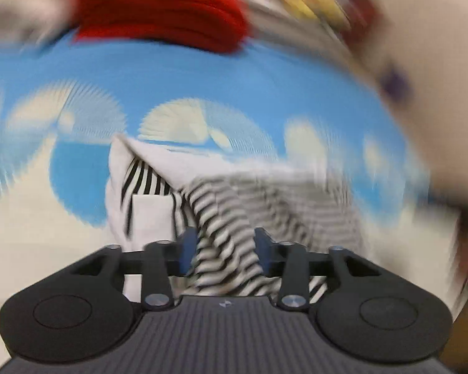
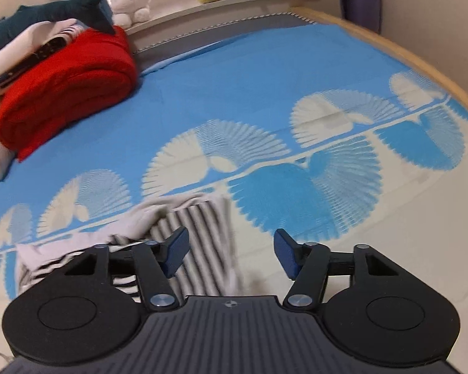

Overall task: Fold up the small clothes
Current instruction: 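Lay the held sleeve across the hoodie body with the left gripper, release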

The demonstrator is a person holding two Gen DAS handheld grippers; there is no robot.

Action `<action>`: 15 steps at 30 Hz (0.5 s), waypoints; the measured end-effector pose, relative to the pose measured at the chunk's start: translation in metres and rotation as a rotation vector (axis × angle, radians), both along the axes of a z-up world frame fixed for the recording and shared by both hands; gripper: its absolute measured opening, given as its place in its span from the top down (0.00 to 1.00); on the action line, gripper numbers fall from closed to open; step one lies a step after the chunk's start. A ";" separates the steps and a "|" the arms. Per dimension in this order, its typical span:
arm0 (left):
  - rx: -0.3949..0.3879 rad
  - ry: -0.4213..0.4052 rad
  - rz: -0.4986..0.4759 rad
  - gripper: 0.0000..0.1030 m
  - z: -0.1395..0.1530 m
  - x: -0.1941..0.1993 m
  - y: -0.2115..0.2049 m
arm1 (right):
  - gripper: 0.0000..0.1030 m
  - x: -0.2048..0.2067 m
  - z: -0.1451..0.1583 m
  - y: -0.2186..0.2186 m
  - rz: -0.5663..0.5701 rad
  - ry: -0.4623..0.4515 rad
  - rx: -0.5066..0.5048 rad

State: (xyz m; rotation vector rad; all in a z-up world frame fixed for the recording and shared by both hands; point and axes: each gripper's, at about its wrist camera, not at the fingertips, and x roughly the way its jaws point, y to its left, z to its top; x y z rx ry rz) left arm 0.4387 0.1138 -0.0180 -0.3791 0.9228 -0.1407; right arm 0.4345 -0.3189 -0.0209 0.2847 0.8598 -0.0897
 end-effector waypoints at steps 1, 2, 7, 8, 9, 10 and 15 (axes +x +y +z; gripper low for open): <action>-0.057 0.056 0.079 0.54 -0.010 0.007 0.008 | 0.48 0.001 -0.006 0.002 0.002 0.021 0.044; -0.083 0.112 0.126 0.54 -0.018 0.015 0.009 | 0.48 0.002 -0.012 0.005 0.002 0.047 0.076; -0.157 0.341 0.231 0.48 -0.063 0.017 0.013 | 0.48 0.011 -0.054 0.033 0.074 0.223 0.122; -0.195 0.366 0.243 0.40 -0.069 0.013 0.015 | 0.47 0.013 -0.061 0.037 0.074 0.247 0.134; -0.222 0.391 0.255 0.37 -0.075 0.013 0.013 | 0.47 0.014 -0.067 0.041 0.072 0.264 0.149; -0.229 0.414 0.256 0.36 -0.078 0.004 0.011 | 0.47 0.016 -0.072 0.043 0.069 0.282 0.165; -0.210 0.460 0.259 0.36 -0.089 0.003 -0.002 | 0.47 0.019 -0.092 0.051 0.025 0.329 0.159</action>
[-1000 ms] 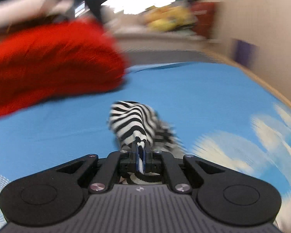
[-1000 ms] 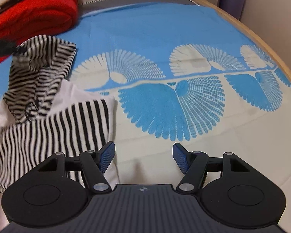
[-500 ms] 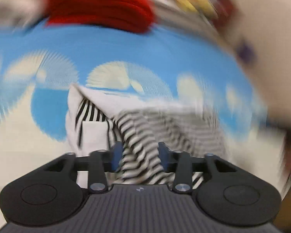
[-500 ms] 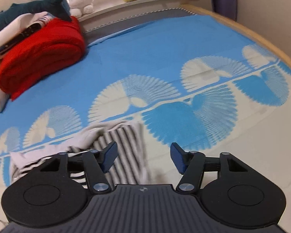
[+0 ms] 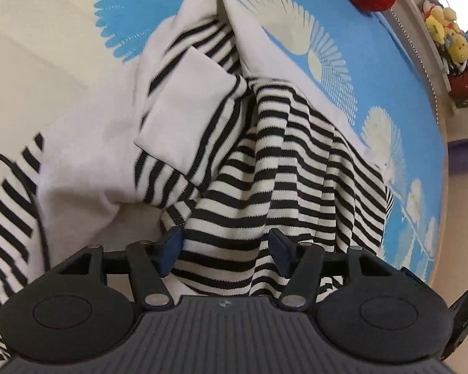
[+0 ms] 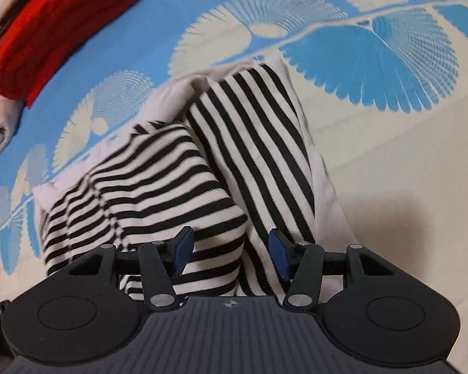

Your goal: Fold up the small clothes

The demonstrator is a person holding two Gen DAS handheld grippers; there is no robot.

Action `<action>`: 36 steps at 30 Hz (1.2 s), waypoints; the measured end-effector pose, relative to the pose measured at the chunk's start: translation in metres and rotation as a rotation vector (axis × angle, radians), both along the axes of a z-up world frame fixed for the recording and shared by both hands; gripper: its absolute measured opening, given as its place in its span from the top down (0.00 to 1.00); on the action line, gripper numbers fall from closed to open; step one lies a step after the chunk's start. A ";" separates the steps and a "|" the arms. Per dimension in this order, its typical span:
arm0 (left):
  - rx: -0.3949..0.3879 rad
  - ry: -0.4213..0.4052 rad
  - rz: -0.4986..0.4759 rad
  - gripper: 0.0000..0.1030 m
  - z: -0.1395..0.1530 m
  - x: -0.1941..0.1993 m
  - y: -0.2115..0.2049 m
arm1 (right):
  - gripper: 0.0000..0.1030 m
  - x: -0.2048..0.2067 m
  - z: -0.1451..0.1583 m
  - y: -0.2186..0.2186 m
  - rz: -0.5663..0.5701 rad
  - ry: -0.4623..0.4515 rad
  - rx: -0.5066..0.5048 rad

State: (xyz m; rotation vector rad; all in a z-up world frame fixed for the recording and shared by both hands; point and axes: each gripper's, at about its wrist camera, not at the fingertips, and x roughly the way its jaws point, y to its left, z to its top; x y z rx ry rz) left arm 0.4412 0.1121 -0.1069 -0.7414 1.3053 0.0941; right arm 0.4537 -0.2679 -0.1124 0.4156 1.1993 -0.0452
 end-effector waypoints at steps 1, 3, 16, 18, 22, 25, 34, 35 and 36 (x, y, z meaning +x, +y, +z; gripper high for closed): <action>0.003 0.001 -0.004 0.36 -0.003 0.002 -0.002 | 0.47 0.000 -0.003 0.000 -0.003 0.003 -0.008; 0.030 0.011 -0.004 0.44 -0.008 0.005 -0.005 | 0.49 0.002 -0.007 0.002 -0.005 0.004 -0.011; -0.148 -0.661 0.137 0.95 0.080 -0.006 0.044 | 0.99 -0.018 0.061 -0.053 -0.229 -0.395 0.268; -0.126 -0.464 0.139 0.95 0.052 0.003 0.053 | 0.99 -0.009 0.045 -0.048 -0.183 -0.242 0.218; 0.001 0.036 0.160 0.88 -0.020 0.005 0.067 | 0.93 -0.007 -0.001 -0.041 -0.192 0.040 0.165; -0.060 -0.020 0.210 0.79 -0.009 0.007 0.070 | 0.87 -0.006 0.004 -0.039 -0.196 0.022 0.146; 0.025 -0.122 0.130 0.52 0.013 0.024 0.043 | 0.63 -0.001 0.007 -0.031 -0.183 -0.019 0.113; 0.051 -0.081 0.127 0.52 0.006 0.029 0.039 | 0.63 -0.001 0.004 -0.030 -0.187 -0.006 0.114; 0.071 -0.043 0.128 0.54 0.000 0.028 0.037 | 0.63 -0.001 0.001 -0.030 -0.188 0.005 0.115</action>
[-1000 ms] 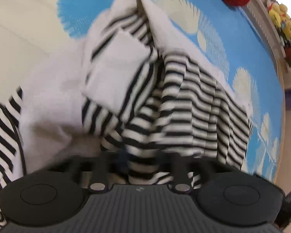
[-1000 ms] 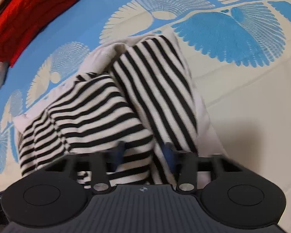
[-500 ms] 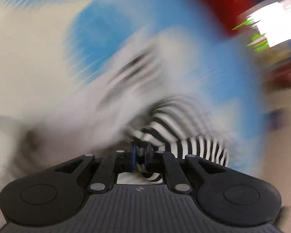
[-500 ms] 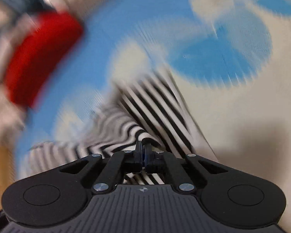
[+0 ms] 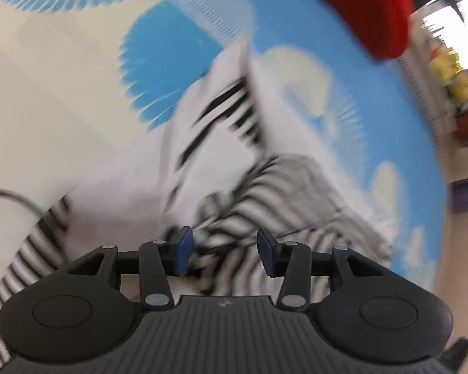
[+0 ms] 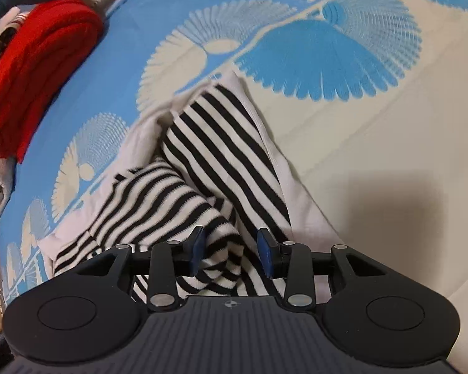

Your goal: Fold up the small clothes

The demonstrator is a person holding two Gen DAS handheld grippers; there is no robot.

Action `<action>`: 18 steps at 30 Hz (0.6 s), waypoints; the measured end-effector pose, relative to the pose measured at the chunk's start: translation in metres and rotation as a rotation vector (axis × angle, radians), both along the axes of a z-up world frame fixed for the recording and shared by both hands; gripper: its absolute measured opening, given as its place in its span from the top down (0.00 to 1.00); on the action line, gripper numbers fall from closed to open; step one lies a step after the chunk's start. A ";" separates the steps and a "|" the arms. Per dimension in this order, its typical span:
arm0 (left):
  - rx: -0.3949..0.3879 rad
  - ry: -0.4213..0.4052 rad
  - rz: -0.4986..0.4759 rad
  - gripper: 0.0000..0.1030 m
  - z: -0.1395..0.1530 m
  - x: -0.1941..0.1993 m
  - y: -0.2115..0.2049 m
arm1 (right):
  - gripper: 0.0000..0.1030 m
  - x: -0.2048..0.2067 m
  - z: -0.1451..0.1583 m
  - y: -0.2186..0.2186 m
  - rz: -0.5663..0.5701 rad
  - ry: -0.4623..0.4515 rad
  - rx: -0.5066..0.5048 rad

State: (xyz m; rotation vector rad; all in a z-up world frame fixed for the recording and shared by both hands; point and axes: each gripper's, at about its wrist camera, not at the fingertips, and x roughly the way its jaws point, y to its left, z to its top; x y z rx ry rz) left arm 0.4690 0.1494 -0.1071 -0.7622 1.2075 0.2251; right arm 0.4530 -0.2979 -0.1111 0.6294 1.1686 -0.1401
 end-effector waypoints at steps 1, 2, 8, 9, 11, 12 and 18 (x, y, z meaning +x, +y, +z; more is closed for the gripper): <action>-0.002 0.015 0.007 0.56 -0.004 -0.001 0.002 | 0.63 0.000 -0.002 0.001 0.000 0.007 0.004; -0.016 0.015 0.013 0.75 -0.007 -0.002 0.003 | 0.72 -0.001 -0.003 0.001 -0.001 0.005 0.008; 0.085 -0.114 0.020 0.96 0.019 -0.008 0.010 | 0.96 -0.007 0.023 0.000 -0.008 -0.104 0.034; 0.092 -0.092 0.016 0.96 0.016 -0.008 0.012 | 0.96 -0.006 0.016 -0.003 -0.011 -0.062 0.036; 0.056 0.006 0.029 0.94 -0.002 -0.008 0.016 | 0.94 -0.006 -0.006 -0.008 -0.029 0.055 0.051; 0.047 0.051 0.031 0.90 -0.007 -0.010 0.017 | 0.89 -0.006 -0.016 -0.009 -0.033 0.112 0.049; 0.221 -0.121 -0.074 0.70 0.040 -0.003 -0.006 | 0.58 -0.008 0.038 0.004 0.003 -0.132 -0.194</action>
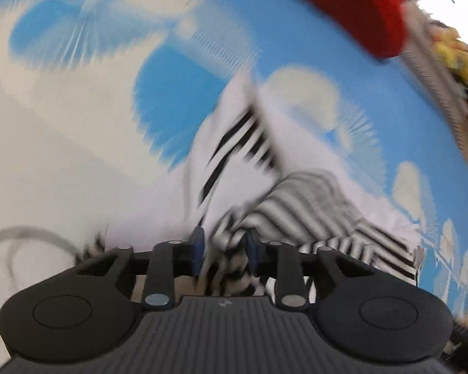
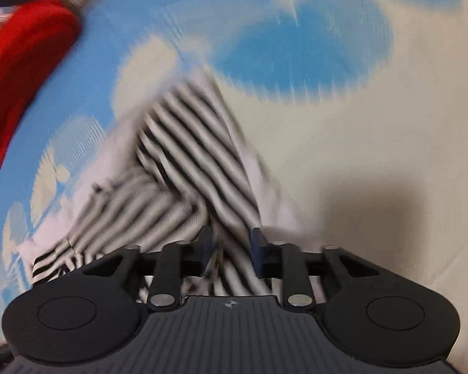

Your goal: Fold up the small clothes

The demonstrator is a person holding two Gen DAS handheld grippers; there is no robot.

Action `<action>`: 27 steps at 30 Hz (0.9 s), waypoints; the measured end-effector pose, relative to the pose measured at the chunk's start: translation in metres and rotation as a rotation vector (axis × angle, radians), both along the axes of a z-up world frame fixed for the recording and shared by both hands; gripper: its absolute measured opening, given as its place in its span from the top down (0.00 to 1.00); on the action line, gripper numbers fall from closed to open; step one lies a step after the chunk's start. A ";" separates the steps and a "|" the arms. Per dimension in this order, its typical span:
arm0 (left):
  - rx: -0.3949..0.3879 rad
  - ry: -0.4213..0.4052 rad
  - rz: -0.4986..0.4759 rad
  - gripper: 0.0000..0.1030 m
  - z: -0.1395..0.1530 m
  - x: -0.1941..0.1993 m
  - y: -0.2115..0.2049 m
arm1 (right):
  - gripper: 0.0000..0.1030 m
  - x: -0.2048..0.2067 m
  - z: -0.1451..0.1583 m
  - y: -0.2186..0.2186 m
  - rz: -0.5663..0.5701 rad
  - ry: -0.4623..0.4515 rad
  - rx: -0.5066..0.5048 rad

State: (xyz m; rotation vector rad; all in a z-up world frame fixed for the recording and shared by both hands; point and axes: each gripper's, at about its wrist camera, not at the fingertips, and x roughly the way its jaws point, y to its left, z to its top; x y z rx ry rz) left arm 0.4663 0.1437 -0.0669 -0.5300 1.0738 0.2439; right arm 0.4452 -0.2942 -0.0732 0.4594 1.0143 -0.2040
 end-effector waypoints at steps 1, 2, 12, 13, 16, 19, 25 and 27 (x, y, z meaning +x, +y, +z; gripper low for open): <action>0.027 -0.035 -0.024 0.70 0.006 0.001 -0.005 | 0.55 -0.001 0.011 0.003 0.028 -0.068 -0.024; 0.040 -0.060 -0.048 0.70 0.009 0.003 -0.012 | 0.55 -0.002 0.017 0.005 0.056 -0.116 -0.010; -0.051 0.132 -0.042 0.77 -0.042 0.007 -0.007 | 0.56 0.012 -0.055 0.005 0.134 0.209 0.182; -0.054 0.161 -0.022 0.77 -0.047 0.006 -0.003 | 0.56 0.012 -0.056 0.002 0.122 0.211 0.168; -0.054 0.110 -0.040 0.77 -0.034 0.006 -0.002 | 0.56 0.012 -0.040 -0.005 0.109 0.136 0.166; -0.042 0.031 -0.079 0.77 -0.018 0.005 -0.006 | 0.56 0.009 -0.027 -0.009 0.127 0.046 0.182; -0.085 0.192 -0.084 0.71 -0.049 -0.004 0.006 | 0.55 -0.007 -0.055 -0.011 0.087 0.210 0.163; -0.100 0.139 -0.073 0.68 -0.030 -0.012 0.013 | 0.54 -0.014 -0.034 -0.013 0.073 0.166 0.153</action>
